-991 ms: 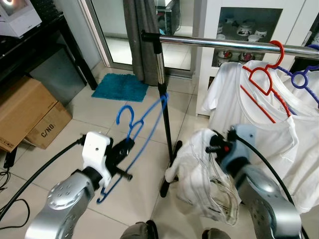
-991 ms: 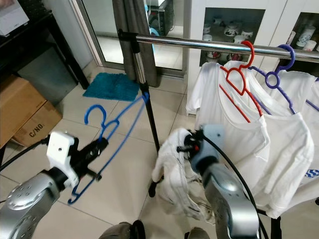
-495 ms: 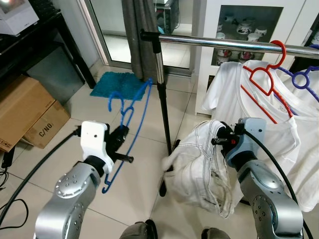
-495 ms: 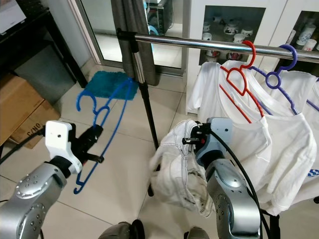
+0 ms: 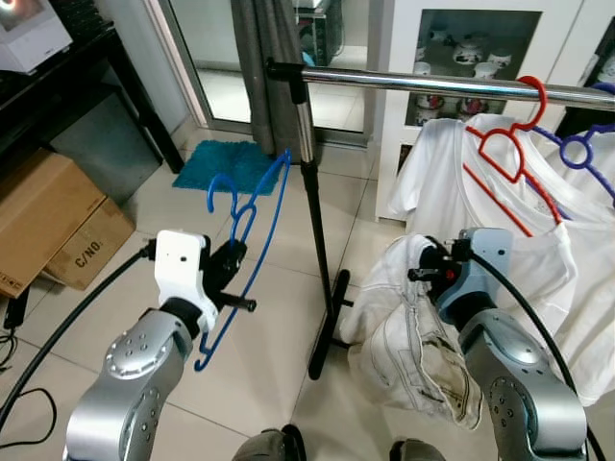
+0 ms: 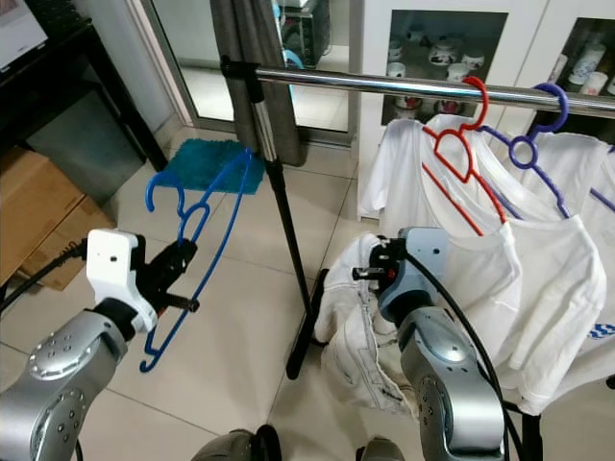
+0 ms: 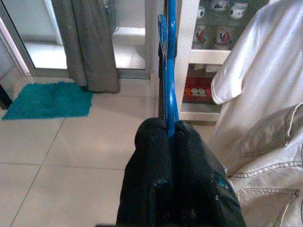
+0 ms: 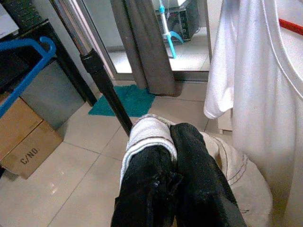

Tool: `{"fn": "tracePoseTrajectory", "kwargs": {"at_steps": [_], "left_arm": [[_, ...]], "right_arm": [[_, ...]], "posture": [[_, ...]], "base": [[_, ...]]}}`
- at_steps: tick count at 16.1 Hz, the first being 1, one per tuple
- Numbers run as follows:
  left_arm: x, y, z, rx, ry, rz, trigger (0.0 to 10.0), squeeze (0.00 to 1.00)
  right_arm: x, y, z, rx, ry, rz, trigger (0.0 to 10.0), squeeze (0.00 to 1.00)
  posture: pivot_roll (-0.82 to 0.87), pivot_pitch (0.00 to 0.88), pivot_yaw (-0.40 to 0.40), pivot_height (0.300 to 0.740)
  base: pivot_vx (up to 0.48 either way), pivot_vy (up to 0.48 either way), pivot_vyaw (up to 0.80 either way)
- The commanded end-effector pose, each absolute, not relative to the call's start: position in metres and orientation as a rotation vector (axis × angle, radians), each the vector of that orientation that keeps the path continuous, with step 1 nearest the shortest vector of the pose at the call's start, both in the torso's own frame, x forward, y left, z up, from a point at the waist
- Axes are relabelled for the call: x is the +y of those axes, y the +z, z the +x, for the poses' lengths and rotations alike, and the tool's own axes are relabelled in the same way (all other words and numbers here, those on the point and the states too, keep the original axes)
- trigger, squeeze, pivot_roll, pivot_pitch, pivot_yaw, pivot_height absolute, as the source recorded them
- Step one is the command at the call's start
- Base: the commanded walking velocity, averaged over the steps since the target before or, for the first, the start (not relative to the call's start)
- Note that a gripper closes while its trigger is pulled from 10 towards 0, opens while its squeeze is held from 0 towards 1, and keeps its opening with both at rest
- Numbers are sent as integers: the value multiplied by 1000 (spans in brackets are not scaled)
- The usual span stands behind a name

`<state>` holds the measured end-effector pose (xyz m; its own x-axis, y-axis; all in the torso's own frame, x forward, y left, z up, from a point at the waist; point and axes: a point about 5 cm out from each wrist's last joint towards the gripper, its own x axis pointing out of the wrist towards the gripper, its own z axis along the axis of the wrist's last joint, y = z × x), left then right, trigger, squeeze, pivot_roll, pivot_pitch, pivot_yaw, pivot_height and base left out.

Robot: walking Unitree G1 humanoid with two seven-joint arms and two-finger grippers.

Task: Hang hanger

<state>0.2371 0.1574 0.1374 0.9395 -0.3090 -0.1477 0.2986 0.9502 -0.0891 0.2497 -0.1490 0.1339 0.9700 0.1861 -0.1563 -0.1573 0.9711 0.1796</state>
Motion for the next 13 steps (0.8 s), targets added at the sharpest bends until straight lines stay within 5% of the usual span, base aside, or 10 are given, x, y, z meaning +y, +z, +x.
{"fn": "tracePoseTrajectory", "kwargs": {"at_steps": [1, 13], "left_arm": [[159, 136, 232, 174, -326, -41, 10000, 0], [158, 144, 240, 161, -336, -34, 10000, 0]], "right_arm": [[-146, 149, 249, 98, 190, 187, 10000, 0], [-137, 153, 253, 84, 206, 145, 10000, 0]], "posture": [[-58, 105, 175, 740], [-42, 155, 160, 740]], "base": [[0, 0, 0], [-184, 0, 0]]}}
